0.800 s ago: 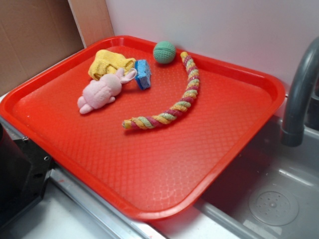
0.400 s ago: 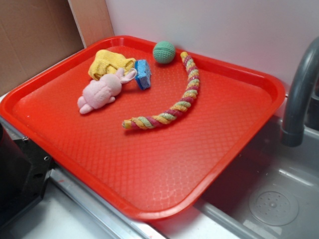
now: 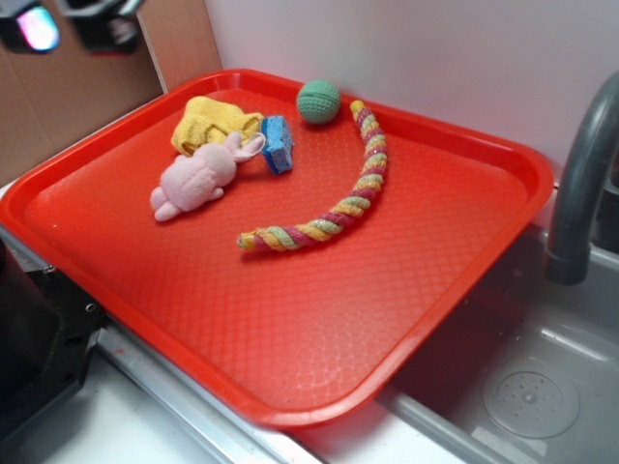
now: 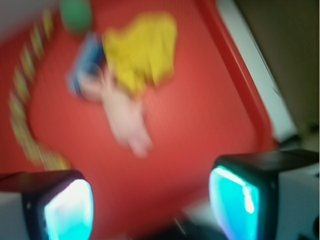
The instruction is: Grab the yellow cloth.
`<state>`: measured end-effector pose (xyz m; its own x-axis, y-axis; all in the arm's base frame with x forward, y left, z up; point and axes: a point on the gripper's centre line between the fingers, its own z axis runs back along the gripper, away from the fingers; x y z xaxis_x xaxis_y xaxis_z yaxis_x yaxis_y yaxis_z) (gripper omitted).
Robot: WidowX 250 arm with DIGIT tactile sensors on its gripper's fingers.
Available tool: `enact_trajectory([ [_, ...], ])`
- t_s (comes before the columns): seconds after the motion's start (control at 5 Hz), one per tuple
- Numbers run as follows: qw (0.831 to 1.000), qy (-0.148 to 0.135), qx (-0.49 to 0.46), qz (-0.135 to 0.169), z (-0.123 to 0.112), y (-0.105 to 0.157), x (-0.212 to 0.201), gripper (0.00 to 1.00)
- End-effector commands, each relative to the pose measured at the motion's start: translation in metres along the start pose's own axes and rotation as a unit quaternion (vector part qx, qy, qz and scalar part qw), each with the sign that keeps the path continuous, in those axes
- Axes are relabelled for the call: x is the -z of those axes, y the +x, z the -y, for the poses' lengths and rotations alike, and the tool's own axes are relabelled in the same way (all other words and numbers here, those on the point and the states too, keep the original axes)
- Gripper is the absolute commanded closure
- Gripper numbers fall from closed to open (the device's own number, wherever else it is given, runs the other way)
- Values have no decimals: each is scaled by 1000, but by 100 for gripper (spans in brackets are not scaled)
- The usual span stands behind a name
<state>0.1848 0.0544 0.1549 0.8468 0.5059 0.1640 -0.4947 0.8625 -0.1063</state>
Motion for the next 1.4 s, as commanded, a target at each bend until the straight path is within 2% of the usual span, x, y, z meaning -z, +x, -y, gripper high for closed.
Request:
enact_trajectory([
  [0.0,989,66,-124,46,-19,65,58,0],
  [0.2,985,85,-151,19,-28,68,86,0],
  [0.4,983,112,-145,7,-27,67,108,0],
  [0.6,986,102,-134,3,-24,55,113,100],
  [0.8,988,102,-117,-14,-23,48,120,100],
  [1.0,989,112,-97,-21,-18,49,118,100],
  [1.2,990,110,-85,-29,-15,46,118,100],
])
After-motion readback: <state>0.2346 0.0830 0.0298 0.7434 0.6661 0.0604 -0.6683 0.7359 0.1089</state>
